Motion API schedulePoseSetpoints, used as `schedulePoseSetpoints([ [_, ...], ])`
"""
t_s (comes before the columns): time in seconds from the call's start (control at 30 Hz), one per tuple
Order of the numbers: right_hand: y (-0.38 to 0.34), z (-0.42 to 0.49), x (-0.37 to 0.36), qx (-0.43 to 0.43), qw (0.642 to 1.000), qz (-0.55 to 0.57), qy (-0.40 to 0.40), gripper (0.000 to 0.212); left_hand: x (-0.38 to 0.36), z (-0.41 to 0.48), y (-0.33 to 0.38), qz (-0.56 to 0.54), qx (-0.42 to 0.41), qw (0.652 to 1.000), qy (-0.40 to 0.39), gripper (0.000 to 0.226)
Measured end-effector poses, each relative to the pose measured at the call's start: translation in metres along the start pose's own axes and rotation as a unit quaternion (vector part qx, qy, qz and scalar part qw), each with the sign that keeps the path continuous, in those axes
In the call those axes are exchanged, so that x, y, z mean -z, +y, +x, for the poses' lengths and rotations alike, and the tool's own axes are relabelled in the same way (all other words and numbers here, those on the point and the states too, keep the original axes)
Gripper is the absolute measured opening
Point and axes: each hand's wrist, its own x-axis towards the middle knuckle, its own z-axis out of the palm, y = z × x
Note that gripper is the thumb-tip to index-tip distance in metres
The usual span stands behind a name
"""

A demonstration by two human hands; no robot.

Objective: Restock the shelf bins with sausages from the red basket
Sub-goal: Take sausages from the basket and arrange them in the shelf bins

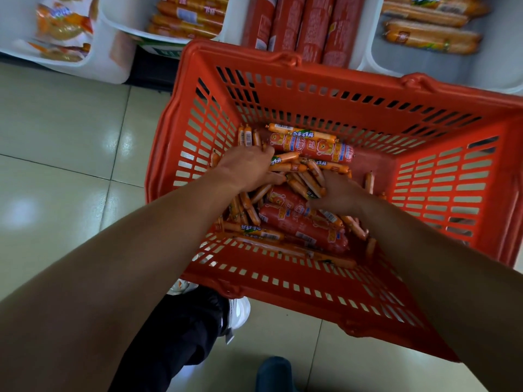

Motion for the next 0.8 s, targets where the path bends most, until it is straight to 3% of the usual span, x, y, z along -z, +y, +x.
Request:
schedulePoseSetpoints([
  [0.13,0.002,-0.008,-0.004,-0.012,1.0,0.0,0.006,0.061,-0.002,-0.009,0.006,-0.014,0.036,0.999,0.008,0.09],
  [0.3,-0.003,-0.01,-0.004,-0.018,0.999,-0.043,-0.022,0.051,0.0,-0.01,0.015,-0.084,0.056,0.992,-0.079,0.083],
  [0.47,-0.002,-0.014,-0.008,-0.019,1.0,-0.007,-0.007,0.051,0.005,-0.012,0.018,-0.124,0.07,0.984,-0.107,0.085],
  [0.67,-0.009,-0.008,-0.007,-0.037,0.996,0.078,-0.03,0.059,0.001,-0.012,0.021,-0.159,0.112,0.976,-0.101,0.058],
  [0.8,-0.01,-0.002,-0.011,-0.027,0.998,0.064,0.006,0.048,-0.001,-0.016,0.017,-0.192,0.131,0.97,-0.076,0.049],
])
